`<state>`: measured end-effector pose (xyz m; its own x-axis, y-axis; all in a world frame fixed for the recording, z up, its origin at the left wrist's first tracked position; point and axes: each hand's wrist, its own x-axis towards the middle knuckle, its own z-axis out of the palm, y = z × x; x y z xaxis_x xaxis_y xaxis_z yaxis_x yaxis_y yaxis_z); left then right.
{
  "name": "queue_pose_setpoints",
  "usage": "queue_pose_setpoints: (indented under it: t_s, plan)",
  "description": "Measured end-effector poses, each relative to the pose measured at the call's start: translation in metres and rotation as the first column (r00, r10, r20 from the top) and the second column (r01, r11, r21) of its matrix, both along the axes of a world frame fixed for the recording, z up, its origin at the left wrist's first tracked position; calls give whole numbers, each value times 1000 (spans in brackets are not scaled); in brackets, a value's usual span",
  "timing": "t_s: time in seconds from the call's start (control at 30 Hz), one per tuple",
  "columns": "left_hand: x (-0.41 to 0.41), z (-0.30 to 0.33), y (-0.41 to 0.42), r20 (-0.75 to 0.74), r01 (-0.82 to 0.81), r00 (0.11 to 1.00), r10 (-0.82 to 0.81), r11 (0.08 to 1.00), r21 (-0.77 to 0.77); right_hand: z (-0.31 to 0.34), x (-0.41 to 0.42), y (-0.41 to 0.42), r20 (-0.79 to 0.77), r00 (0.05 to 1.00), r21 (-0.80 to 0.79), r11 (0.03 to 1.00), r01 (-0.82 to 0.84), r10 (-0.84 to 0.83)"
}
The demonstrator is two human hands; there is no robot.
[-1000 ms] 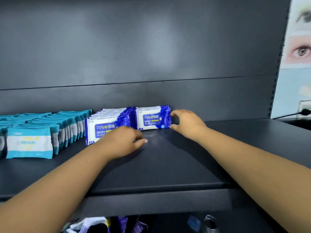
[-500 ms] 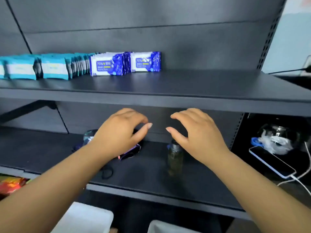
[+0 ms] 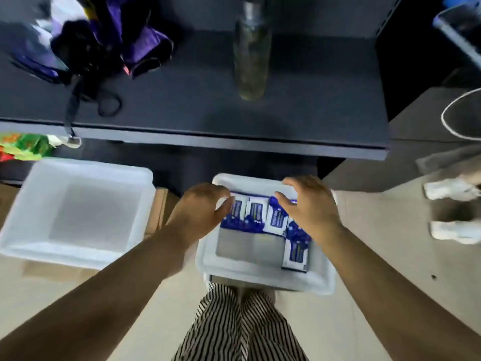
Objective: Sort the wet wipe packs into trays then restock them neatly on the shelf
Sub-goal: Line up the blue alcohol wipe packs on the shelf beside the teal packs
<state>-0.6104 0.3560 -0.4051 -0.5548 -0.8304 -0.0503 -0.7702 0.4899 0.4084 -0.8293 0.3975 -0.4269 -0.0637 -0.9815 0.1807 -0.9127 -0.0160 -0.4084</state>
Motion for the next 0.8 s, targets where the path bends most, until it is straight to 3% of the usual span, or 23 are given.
queue_pose_setpoints:
  t_s: [0.07, 0.13, 0.2, 0.33, 0.53, 0.67, 0.8]
  plan:
    - [-1, -41, 13, 40, -91, 995, 86, 987, 131, -44, -5, 23, 35, 995, 144, 986, 83, -89]
    - [-4, -94, 30, 83, -131, 990, 113, 953, 273, -94, -10, 44, 43, 976, 376, 909, 182, -214]
    - [-6, -143, 55, 128, -120, 989, 72, 899, 422, -138, -16, 69, 25, 937, 587, 764, 267, -347]
    - [-11, -222, 96, 233, -199, 969, 84, 824, 531, -208, -27, 113, -25, 849, 800, 499, 333, -527]
    - [-23, -283, 123, 275, -286, 950, 150, 775, 564, -283, -42, 136, -53, 679, 924, 222, 312, -732]
    - [-27, -303, 129, 377, -246, 922, 83, 879, 409, -314, -49, 124, -33, 581, 911, 215, 352, -813]
    - [-25, -311, 135, 230, -174, 966, 116, 953, 249, -322, -47, 111, -18, 532, 899, 220, 380, -846]
